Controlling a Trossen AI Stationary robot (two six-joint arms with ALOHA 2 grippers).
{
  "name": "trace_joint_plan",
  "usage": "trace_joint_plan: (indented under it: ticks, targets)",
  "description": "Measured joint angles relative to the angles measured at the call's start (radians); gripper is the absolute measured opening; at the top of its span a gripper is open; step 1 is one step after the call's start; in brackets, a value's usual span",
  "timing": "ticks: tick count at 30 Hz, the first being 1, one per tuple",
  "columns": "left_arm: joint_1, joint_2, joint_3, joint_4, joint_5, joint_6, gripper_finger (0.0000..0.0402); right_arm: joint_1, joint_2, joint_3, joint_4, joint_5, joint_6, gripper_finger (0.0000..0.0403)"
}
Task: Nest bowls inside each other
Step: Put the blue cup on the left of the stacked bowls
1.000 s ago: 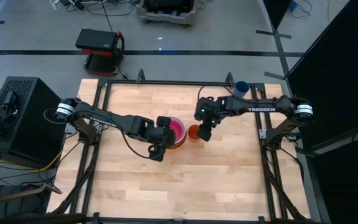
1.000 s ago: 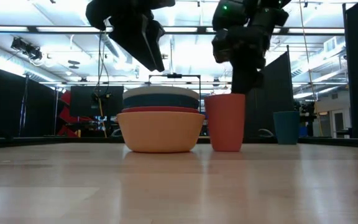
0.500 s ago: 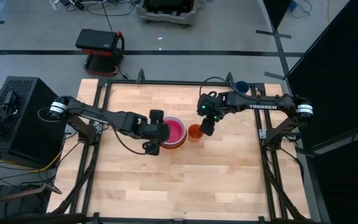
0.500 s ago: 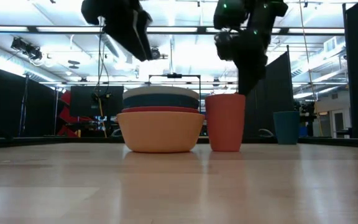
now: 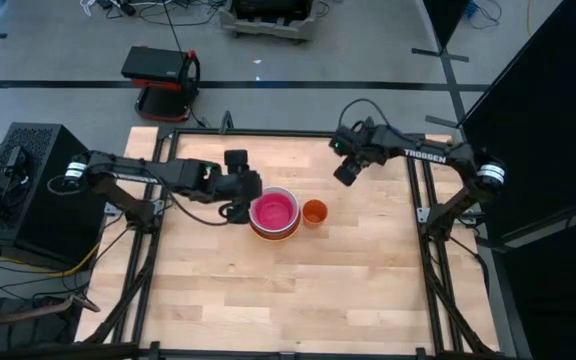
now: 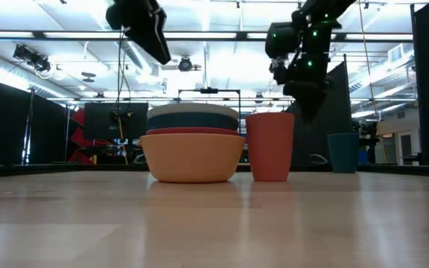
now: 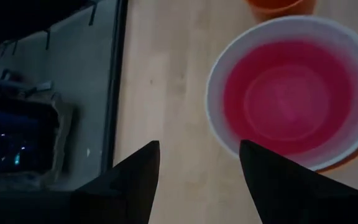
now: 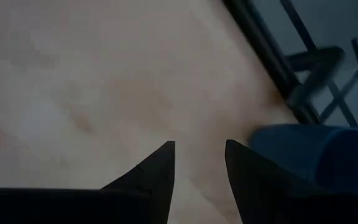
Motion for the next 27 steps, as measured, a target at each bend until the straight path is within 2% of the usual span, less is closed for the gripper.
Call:
trace_joint_plan:
  ticks: [5, 11, 27]
  targets:
    - [0.061, -0.024, -0.052, 0.019, 0.01, 0.055, 0.0209, -0.117, 0.0, 0.0, 0.003, -0.008, -0.032, 0.0129]
    - [0.148, -0.052, -0.087, 0.035, 0.093, 0.1, 0.0209, -0.233, 0.0, 0.0, 0.005, -0.064, -0.076, 0.0143]
    - [0.204, -0.066, -0.087, 0.114, 0.161, 0.155, 0.0209, -0.381, 0.0, 0.0, -0.004, -0.096, -0.124, 0.0171]
